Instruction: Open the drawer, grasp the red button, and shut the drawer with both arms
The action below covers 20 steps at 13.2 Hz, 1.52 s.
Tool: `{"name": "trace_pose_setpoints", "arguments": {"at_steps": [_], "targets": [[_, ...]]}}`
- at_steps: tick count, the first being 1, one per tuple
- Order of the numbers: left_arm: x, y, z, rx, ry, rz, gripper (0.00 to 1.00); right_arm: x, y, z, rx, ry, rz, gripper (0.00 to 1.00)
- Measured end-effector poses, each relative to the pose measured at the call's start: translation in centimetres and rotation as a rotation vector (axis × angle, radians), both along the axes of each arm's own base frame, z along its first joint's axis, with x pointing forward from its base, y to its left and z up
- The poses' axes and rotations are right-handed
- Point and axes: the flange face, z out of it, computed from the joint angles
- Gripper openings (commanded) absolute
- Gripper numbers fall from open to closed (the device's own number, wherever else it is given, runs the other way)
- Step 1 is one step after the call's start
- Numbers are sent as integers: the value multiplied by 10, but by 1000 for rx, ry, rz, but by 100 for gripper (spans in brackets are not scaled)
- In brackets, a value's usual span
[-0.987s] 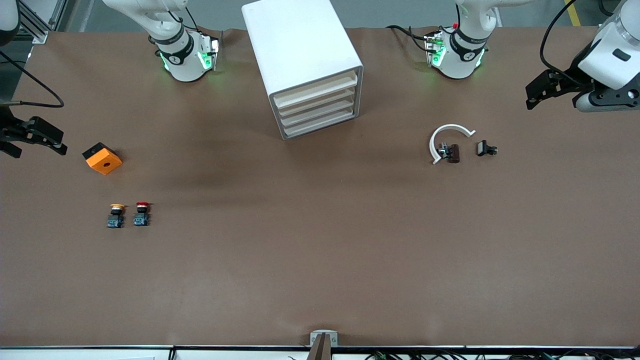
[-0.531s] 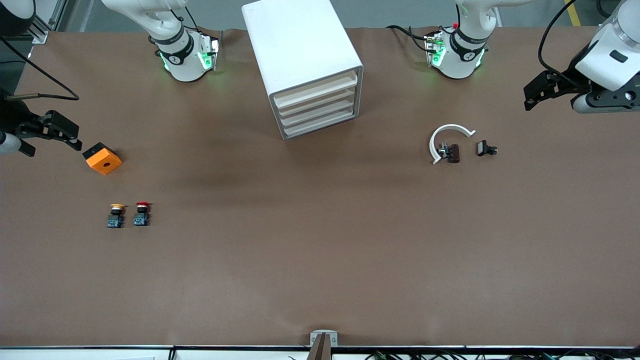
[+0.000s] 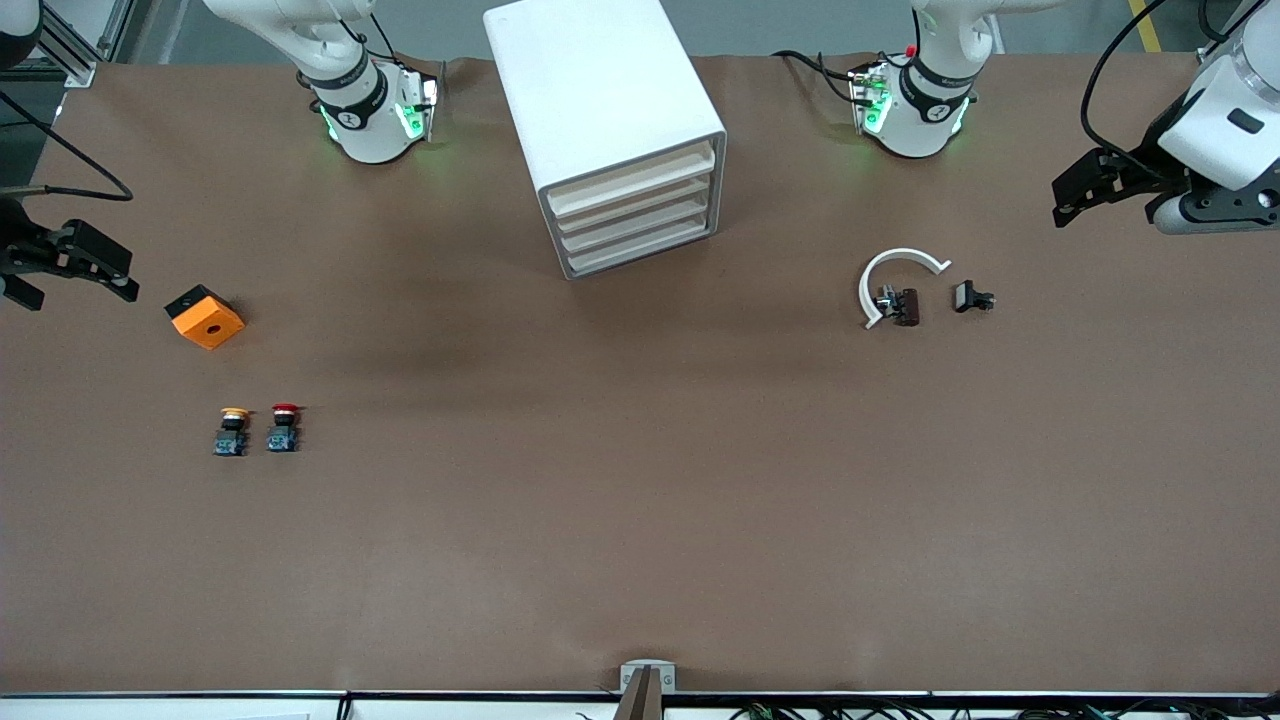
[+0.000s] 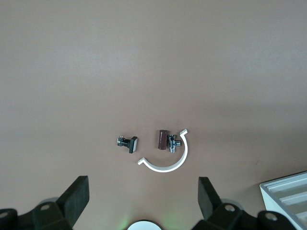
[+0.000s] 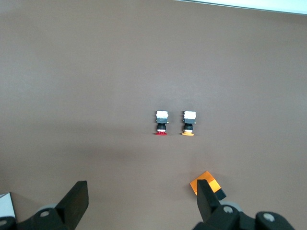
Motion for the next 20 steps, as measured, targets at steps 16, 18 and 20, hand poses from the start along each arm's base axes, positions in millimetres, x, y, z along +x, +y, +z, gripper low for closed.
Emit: {"name": "trace_pose_setpoints", "arguments": {"at_steps": [16,18,20], "targets": [[-6,-12,0,5,17,-23,100,-4,-5,11,1,21,-11,100],[-6,-16,-2,5,15,-42,100,-5,5,10,1,30,6,100],[-5,-14,-3,2,14,-99,100,-6,6,9,2,33,7,100]]}}
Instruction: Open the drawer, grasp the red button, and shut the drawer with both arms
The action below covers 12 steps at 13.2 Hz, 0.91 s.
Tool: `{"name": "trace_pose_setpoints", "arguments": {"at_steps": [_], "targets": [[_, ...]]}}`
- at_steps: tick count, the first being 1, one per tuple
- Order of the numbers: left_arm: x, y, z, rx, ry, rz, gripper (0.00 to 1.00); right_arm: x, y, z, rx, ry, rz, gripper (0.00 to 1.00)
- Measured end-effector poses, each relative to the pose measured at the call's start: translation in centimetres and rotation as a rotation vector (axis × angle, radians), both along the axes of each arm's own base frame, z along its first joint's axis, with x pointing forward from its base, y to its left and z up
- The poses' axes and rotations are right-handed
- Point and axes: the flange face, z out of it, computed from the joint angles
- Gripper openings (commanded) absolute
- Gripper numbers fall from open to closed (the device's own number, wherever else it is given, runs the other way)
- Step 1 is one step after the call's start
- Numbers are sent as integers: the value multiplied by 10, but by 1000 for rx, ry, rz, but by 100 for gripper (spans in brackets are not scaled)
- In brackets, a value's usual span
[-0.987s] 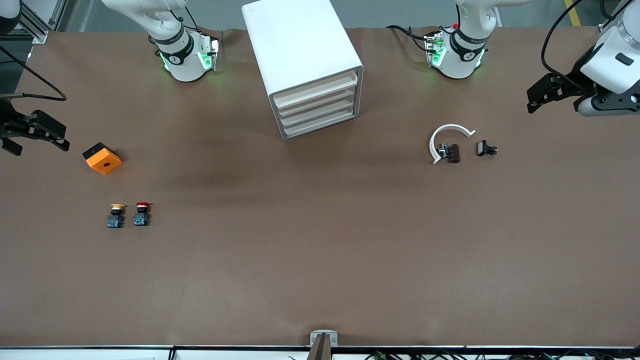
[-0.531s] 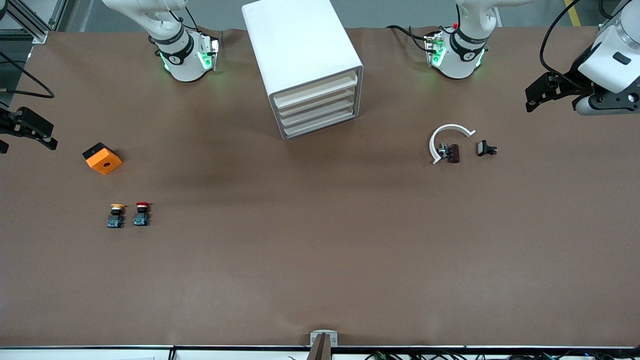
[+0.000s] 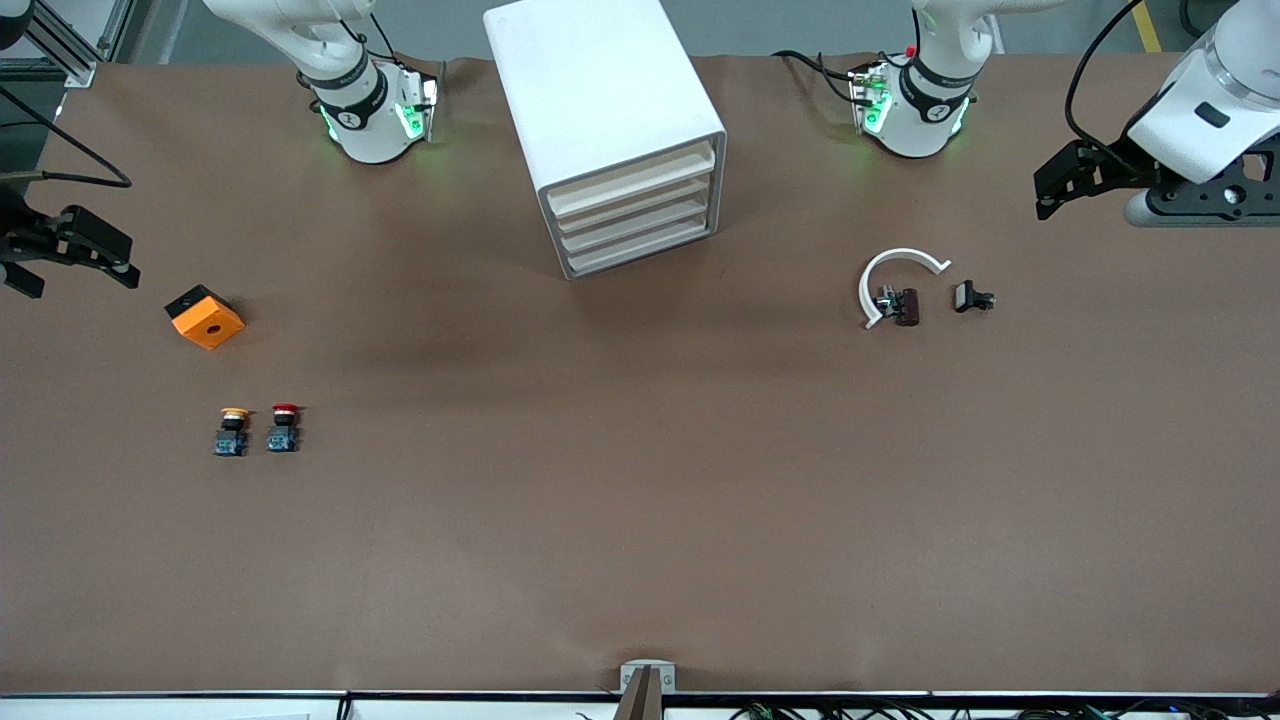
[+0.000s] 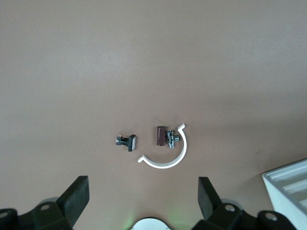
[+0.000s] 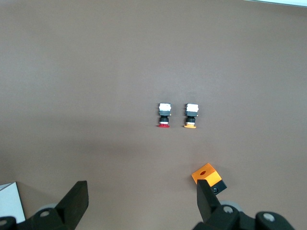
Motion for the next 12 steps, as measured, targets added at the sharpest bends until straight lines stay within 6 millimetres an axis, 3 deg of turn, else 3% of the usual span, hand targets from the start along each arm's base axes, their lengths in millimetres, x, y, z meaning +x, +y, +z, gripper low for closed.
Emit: {"name": "trace_pose_setpoints", "arguments": {"at_steps": [2,6,12], "targets": [[1,6,0,-2,1,-25,100,-4,-1,2,1,-1,-2,100],[4,41,0,-4,5,17,100,-9,-7,11,0,-19,-13,100],[4,39,5,-5,-6,14,100,-8,-10,12,-1,-31,-17,100]]}}
